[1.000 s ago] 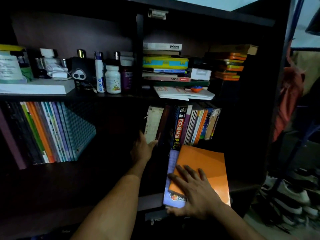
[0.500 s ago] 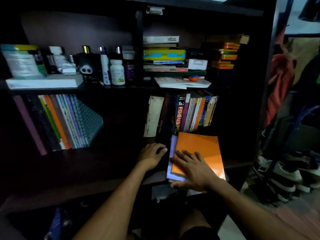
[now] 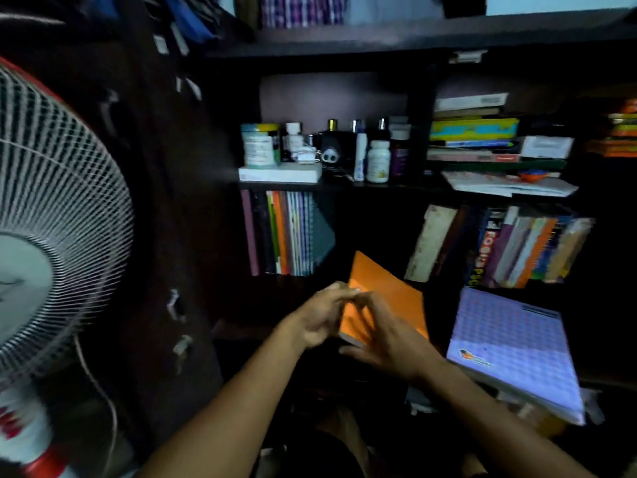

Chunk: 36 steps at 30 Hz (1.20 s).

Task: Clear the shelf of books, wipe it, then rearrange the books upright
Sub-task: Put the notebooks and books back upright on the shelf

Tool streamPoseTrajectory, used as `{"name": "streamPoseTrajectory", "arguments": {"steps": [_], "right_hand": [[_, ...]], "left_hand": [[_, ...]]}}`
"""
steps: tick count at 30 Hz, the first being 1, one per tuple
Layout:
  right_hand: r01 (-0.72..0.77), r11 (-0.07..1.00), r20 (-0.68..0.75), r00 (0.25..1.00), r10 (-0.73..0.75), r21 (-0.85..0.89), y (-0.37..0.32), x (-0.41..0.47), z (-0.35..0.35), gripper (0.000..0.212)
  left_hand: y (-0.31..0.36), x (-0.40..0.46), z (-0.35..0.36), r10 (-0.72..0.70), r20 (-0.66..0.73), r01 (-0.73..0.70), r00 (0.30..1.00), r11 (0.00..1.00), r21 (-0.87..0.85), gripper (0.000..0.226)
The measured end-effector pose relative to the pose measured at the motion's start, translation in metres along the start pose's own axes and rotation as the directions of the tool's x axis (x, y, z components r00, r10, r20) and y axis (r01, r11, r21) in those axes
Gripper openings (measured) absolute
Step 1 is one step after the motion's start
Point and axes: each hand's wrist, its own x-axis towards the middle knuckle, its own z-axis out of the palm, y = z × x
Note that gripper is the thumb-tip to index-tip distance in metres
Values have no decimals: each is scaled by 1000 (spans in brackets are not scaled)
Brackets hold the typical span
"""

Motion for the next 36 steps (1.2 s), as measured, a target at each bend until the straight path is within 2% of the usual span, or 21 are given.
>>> {"name": "streamPoseTrajectory", "arguments": {"steps": [3,5,7,9,10,12,15,18,20,22,24,27,30,36], "right_hand": [[103,994,34,994,-104,24,-32,29,17,81],[172,984,126,978,-166,-39,-44,49,28,87],[199,969,134,974,-180,-146,-51,67,36,83],[149,970,61,988,-139,-191,-48,80,43,66],[94,981,35,995,-89,-172,-44,84,44,56],[-12,994,-2,1000,12,-106,-28,89,47,44],[-149,987,25,988,151,-53,1,98,58,42],[-236,971,41,971,237,-20,24,114,76,47],[-310,950,3,951,311,41,31,132,90,59],[-387,908,-78,912,403,159,33,156,106,83],[-379,877,-182,879,441,295,32,184,118,106],[-389,817,-266,809,524,427,37,224,140,127],[-439,776,-299,745,596,452,42,250,156,137],[-460,792,-340,728,595,401,55,272,165,133]], "left_hand": [[13,-36,-41,134,-156,-138,979,990,-14,52],[20,-53,-58,280,-314,-261,907,960,100,52],[19,-58,-78,421,-488,-321,765,905,278,51],[10,-57,-97,515,-626,-266,586,852,452,55],[3,-55,-103,523,-665,-213,533,844,493,63],[-4,-47,-109,515,-687,-112,512,833,541,74],[2,-29,-115,533,-702,43,472,781,623,60],[9,-16,-122,548,-737,177,395,742,647,49],[1,-8,-127,532,-760,224,373,744,630,47],[-7,-2,-136,505,-777,206,377,772,602,48],[-10,2,-144,506,-769,148,391,790,595,46],[-13,9,-150,513,-763,127,393,792,598,44],[-12,11,-151,499,-787,102,361,818,566,45],[-14,13,-153,515,-783,61,348,821,568,46]]}}
